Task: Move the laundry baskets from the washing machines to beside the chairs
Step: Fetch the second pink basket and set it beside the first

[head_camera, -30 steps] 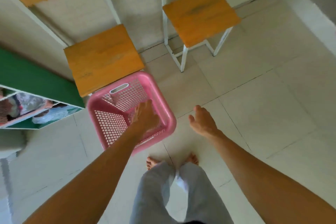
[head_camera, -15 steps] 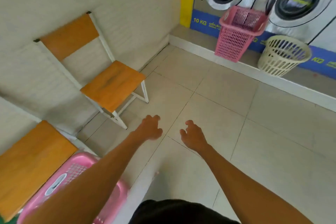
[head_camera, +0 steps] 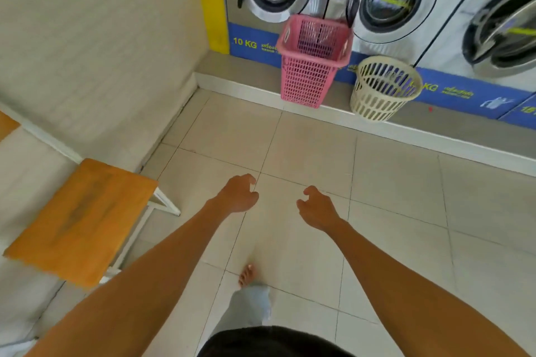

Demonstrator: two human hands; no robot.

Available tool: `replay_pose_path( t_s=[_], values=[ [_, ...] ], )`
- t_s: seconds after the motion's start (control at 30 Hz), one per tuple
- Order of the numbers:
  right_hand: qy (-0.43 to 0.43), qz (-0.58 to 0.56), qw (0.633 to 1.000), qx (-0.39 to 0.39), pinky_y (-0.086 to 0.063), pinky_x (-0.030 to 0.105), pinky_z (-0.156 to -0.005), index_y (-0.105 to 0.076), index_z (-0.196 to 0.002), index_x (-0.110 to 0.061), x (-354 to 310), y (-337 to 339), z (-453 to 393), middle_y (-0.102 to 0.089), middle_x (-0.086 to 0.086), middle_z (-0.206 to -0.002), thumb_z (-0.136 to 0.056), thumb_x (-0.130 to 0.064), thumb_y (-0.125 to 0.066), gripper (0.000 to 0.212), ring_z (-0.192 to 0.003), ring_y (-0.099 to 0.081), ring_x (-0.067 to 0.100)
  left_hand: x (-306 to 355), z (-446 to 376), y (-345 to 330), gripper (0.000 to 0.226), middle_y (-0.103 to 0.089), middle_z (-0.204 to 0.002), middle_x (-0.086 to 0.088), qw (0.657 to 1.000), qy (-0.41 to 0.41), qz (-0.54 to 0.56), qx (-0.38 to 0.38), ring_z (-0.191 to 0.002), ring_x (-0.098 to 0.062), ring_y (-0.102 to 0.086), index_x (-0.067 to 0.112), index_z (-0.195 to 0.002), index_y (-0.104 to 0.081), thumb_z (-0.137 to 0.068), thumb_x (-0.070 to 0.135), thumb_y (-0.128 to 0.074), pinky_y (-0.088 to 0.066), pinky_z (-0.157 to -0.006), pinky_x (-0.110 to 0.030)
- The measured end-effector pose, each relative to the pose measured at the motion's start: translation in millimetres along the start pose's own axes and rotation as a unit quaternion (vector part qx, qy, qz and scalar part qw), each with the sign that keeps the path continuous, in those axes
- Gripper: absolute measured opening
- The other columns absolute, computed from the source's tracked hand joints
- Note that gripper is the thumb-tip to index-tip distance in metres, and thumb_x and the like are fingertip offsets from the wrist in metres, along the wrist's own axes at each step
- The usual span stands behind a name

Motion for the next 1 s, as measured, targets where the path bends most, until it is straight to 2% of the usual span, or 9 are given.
replay_pose_path(
  t_s=[0.1, 0.23, 0.4, 0.57, 0.7, 1.0],
  values=[
    [-0.014, 0.006, 1.000, 0.003, -0.052, 0.041, -0.096, -0.046, -0.142, -0.009, -10.0, 31.0, -48.8, -0.064, 0.018, -0.129, -0.101, -0.030, -0.050, 0.046, -0.117, -0.062, 0.035, 23.6, -57.1, 43.4, 0.043, -0.055, -0.137, -0.008, 0.999, -0.024, 0.012, 0.023, -0.124, -0.025, -0.053, 0.019, -0.132, -0.053, -0.090, 0.026, -0.052, -0.044, -0.102, -0.038],
    [-0.030, -0.019, 0.999, 0.024, -0.052, 0.040, -0.096, -0.047, -0.141, -0.007, -19.5, 77.6, -107.9, -0.066, 0.019, -0.127, -0.102, -0.030, -0.049, 0.045, -0.117, -0.063, 0.036, 66.3, -128.0, 89.2, 0.039, -0.057, -0.135, -0.007, 0.999, -0.051, -0.002, 0.008, -0.125, -0.024, -0.053, 0.016, -0.130, -0.056, -0.092, 0.022, -0.053, -0.042, -0.099, -0.033],
    [-0.057, -0.038, 0.997, 0.030, -0.052, 0.037, -0.093, -0.046, -0.141, -0.011, -19.1, 125.3, -185.6, -0.066, 0.014, -0.127, -0.102, -0.033, -0.046, 0.044, -0.113, -0.065, 0.032, 129.0, -212.3, 127.4, 0.039, -0.057, -0.135, -0.005, 0.995, -0.099, -0.035, 0.000, -0.127, -0.025, -0.050, 0.013, -0.131, -0.056, -0.093, 0.019, -0.051, -0.041, -0.104, -0.034],
    [-0.063, -0.040, 0.997, 0.034, -0.048, 0.035, -0.094, -0.046, -0.141, -0.010, -21.8, 167.7, -278.1, -0.065, 0.013, -0.130, -0.102, -0.032, -0.044, 0.045, -0.118, -0.063, 0.032, 182.7, -298.3, 160.8, 0.038, -0.060, -0.134, -0.007, 0.991, -0.122, -0.045, 0.015, -0.125, -0.025, -0.054, 0.009, -0.129, -0.059, -0.093, 0.014, -0.050, -0.041, -0.108, -0.035],
    [-0.048, -0.018, 0.999, 0.009, -0.048, 0.035, -0.098, -0.045, -0.142, -0.008, -28.3, 202.8, -345.5, -0.062, 0.012, -0.135, -0.103, -0.033, -0.043, 0.046, -0.120, -0.062, 0.031, 210.8, -363.6, 182.4, 0.035, -0.062, -0.131, -0.007, 0.993, -0.108, -0.054, 0.016, -0.122, -0.025, -0.056, 0.008, -0.126, -0.062, -0.093, 0.012, -0.051, -0.042, -0.105, -0.034],
    [-0.061, -0.027, 0.998, 0.019, -0.047, 0.041, -0.102, -0.047, -0.142, -0.010, -48.4, 305.5, -483.7, -0.058, 0.013, -0.141, -0.103, -0.033, -0.046, 0.046, -0.127, -0.057, 0.033, 242.3, -496.1, 236.8, 0.036, -0.063, -0.130, -0.004, 0.998, -0.040, -0.036, 0.014, -0.122, -0.024, -0.056, 0.012, -0.122, -0.064, -0.089, 0.015, -0.053, -0.042, -0.105, -0.033]
  ],
)
Point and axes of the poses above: each hand's wrist, its own z-axis away from the middle knuckle, its own y-axis out of the back of the hand, x = y × z, the point moved 9 cm from there along -z, towards the middle knuckle
